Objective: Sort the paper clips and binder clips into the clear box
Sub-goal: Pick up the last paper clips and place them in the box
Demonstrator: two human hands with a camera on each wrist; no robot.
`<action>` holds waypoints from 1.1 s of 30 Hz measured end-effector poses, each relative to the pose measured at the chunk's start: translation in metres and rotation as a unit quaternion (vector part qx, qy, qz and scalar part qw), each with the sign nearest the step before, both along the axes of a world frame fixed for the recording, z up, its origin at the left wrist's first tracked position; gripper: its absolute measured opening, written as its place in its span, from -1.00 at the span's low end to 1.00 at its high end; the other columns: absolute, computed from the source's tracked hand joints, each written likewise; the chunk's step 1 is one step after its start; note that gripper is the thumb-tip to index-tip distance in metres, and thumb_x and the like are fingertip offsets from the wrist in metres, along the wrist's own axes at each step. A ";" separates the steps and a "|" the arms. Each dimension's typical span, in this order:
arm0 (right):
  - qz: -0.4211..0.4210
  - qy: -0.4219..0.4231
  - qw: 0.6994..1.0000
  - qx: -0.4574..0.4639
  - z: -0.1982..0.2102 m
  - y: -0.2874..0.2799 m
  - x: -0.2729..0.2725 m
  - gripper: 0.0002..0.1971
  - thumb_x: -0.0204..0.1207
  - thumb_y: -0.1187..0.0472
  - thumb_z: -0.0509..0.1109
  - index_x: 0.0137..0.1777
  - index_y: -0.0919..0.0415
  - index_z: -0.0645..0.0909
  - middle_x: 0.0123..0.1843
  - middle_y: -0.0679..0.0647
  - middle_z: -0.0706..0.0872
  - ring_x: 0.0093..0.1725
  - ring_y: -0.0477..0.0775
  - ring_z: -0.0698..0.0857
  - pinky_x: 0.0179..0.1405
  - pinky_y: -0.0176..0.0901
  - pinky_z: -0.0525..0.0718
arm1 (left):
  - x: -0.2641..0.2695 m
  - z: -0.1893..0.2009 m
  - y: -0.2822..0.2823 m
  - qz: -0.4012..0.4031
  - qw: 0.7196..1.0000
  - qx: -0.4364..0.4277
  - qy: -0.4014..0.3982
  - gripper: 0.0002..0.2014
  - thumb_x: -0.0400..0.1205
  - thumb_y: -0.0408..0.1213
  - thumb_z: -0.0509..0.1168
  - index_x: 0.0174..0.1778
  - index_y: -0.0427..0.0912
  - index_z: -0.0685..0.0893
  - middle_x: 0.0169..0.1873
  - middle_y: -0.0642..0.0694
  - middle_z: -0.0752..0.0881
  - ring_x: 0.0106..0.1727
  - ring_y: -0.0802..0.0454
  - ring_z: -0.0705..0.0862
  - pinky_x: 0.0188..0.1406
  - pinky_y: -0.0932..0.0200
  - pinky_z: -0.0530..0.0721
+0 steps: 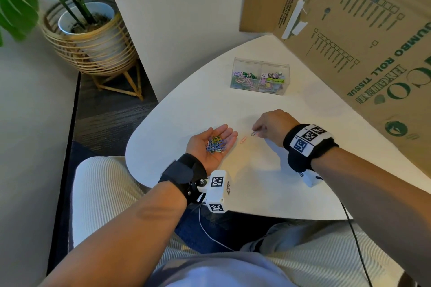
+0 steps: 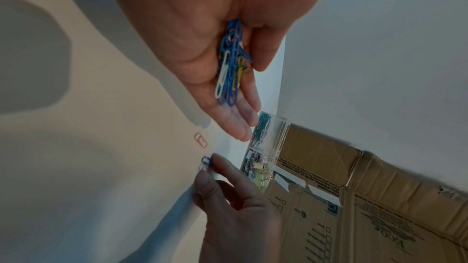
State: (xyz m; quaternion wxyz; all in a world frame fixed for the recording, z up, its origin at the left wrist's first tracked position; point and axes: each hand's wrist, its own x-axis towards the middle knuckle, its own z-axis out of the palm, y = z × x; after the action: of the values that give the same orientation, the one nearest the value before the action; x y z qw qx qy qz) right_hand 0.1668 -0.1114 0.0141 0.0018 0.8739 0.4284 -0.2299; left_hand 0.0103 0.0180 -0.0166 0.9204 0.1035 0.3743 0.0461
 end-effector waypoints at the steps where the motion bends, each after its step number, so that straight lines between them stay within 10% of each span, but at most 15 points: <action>1: 0.003 -0.009 1.000 -0.004 0.001 0.002 -0.001 -0.77 0.63 0.20 0.34 0.21 0.11 0.75 0.17 0.05 0.75 0.20 0.12 0.65 0.10 -0.16 0.51 | 0.000 0.000 0.000 0.000 1.000 0.001 0.001 -0.61 0.78 -0.26 0.00 0.04 -0.52 0.62 -0.16 -0.39 0.74 0.22 -0.31 0.62 0.22 -0.13 0.56; 9: -0.021 -0.047 0.997 -0.056 0.000 0.014 -0.017 -0.91 0.43 0.22 0.33 -0.13 0.20 0.65 -0.16 0.13 0.72 -0.20 0.16 0.70 -0.21 -0.04 0.75 | 0.001 0.001 -0.001 -0.005 1.000 0.004 0.004 -0.61 0.78 -0.27 -0.01 0.04 -0.53 0.61 -0.05 -0.40 0.69 0.36 -0.36 0.53 0.30 -0.15 0.53; 14: -0.061 -0.046 0.995 -0.069 -0.002 0.013 -0.025 -0.81 0.45 0.15 0.31 -0.36 0.17 0.47 -0.37 0.07 0.56 -0.43 0.07 0.55 -0.54 -0.23 0.41 | -0.002 0.001 0.001 -0.009 1.000 -0.003 -0.003 -0.61 0.78 -0.26 -0.01 0.06 -0.52 0.60 -0.03 -0.40 0.68 0.45 -0.36 0.47 0.33 -0.16 0.51; 24: -0.122 0.014 0.991 -0.050 -0.001 0.002 -0.022 -0.83 0.35 0.18 0.37 -0.38 0.24 0.51 -0.42 0.12 0.57 -0.42 0.13 0.56 -0.49 -0.21 0.46 | -0.005 0.003 0.000 -0.016 1.000 -0.003 -0.012 -0.61 0.79 -0.26 -0.02 0.08 -0.52 0.60 0.03 -0.41 0.67 0.46 -0.35 0.47 0.33 -0.15 0.51; 29: -0.271 0.169 0.936 0.146 0.012 -0.010 -0.019 -0.92 0.36 0.31 0.44 -0.33 0.28 0.65 -0.46 0.17 0.77 -0.44 0.07 0.74 -0.24 -0.11 0.78 | -0.004 0.006 -0.005 -0.020 1.000 -0.012 -0.008 -0.60 0.79 -0.26 -0.02 0.15 -0.56 0.56 0.11 -0.42 0.65 0.47 -0.35 0.46 0.34 -0.14 0.50; 33: -0.223 0.210 0.920 0.245 0.036 0.002 -0.041 -0.94 0.37 0.37 0.48 -0.27 0.28 0.65 -0.44 0.16 0.77 -0.46 0.08 0.77 -0.24 -0.03 0.82 | 0.002 0.011 -0.019 -0.050 0.998 -0.024 -0.025 -0.60 0.79 -0.25 -0.02 0.08 -0.53 0.58 0.03 -0.45 0.68 0.27 -0.36 0.62 0.16 -0.18 0.66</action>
State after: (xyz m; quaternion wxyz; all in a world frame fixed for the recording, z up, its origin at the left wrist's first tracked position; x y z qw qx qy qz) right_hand 0.1255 -0.1097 0.0497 -0.3542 0.8514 0.2558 -0.2903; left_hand 0.0128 -0.0007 -0.0056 0.9328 0.0981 0.3468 -0.0061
